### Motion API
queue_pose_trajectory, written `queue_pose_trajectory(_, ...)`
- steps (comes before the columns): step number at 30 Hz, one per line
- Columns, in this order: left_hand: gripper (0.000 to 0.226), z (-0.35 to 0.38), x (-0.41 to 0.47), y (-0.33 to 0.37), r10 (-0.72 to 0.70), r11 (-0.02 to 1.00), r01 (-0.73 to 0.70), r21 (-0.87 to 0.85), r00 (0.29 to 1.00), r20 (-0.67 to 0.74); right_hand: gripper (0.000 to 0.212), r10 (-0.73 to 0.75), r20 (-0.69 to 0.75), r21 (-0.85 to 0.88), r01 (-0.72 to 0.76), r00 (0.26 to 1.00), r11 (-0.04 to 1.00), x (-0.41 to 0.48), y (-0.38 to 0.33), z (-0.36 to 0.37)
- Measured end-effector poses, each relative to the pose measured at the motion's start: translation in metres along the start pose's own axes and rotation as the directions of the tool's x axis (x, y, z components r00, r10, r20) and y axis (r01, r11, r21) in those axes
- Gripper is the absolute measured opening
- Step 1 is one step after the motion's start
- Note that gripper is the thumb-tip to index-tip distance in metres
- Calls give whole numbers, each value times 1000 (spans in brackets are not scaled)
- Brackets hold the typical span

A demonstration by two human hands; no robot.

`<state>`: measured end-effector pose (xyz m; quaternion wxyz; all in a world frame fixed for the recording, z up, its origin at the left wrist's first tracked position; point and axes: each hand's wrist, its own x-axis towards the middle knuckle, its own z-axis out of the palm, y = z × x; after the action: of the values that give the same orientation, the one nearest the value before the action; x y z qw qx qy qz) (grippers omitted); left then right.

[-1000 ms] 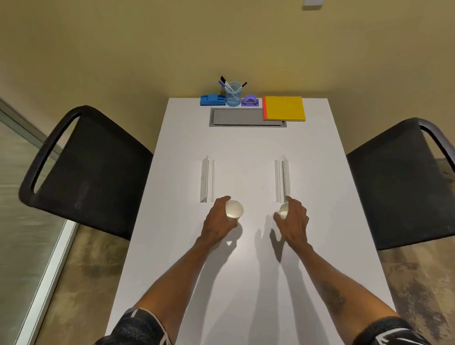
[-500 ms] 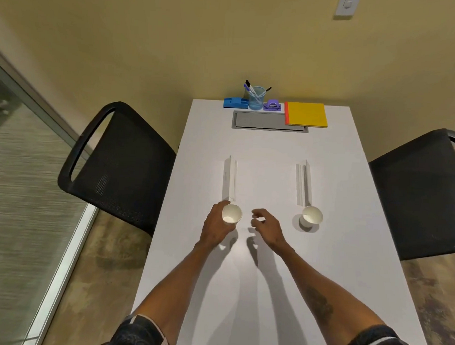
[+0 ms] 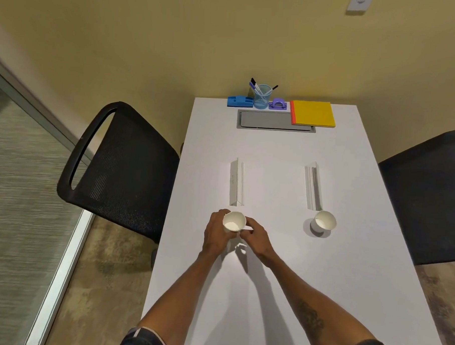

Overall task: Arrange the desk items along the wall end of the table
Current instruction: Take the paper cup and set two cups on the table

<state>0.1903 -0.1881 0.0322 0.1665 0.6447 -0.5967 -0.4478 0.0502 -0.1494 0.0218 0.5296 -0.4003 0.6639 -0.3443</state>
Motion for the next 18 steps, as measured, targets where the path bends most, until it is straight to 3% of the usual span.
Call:
queue_pose_trajectory(10, 74, 12, 23, -8, -115, 992, 119, -50, 990, 80, 47, 82, -37, 80, -78, 996, 994, 23, 12, 6)
queue_pose_trajectory(18, 74, 15, 38, -10, -126, 984, 139, -114, 986, 110, 58, 108, 54, 70, -112, 993, 991, 40, 16, 8)
